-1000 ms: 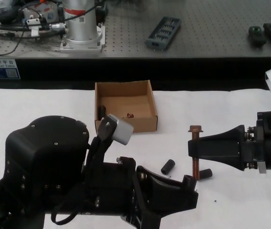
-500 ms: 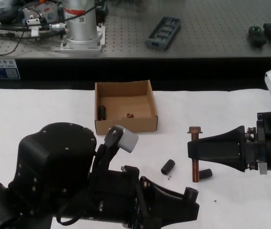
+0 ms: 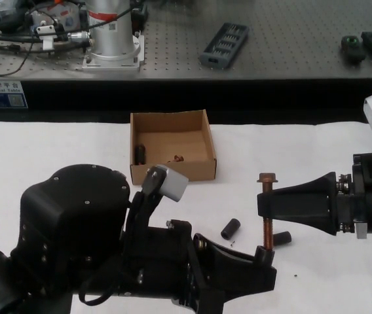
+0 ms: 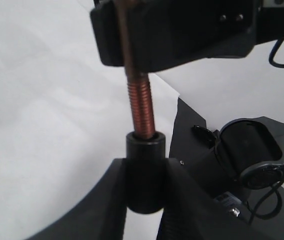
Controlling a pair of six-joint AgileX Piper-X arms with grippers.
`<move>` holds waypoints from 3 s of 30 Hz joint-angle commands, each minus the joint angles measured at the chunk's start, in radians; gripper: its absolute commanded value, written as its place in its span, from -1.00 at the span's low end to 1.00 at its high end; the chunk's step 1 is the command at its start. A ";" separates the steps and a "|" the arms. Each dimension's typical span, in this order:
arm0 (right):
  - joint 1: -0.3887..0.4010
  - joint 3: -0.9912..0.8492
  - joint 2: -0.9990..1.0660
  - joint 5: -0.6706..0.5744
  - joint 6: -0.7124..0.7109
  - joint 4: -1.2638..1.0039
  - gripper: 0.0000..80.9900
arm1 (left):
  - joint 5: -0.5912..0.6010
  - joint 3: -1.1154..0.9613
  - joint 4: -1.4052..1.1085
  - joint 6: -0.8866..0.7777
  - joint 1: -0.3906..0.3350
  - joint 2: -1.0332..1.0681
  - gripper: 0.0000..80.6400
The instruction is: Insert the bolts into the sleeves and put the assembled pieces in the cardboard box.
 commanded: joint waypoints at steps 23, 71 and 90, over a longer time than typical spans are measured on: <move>-0.005 0.079 -0.019 -0.017 0.000 0.001 -0.85 | -0.208 -0.005 -0.185 -0.241 -0.005 -0.001 -0.99; -0.203 0.078 -0.183 0.033 -0.030 0.348 -0.32 | -0.241 -0.051 -0.128 -0.002 0.163 -0.001 -0.99; -0.203 0.078 -0.183 0.105 -0.112 0.489 -0.89 | -0.195 -0.414 0.312 0.293 0.362 0.229 -0.99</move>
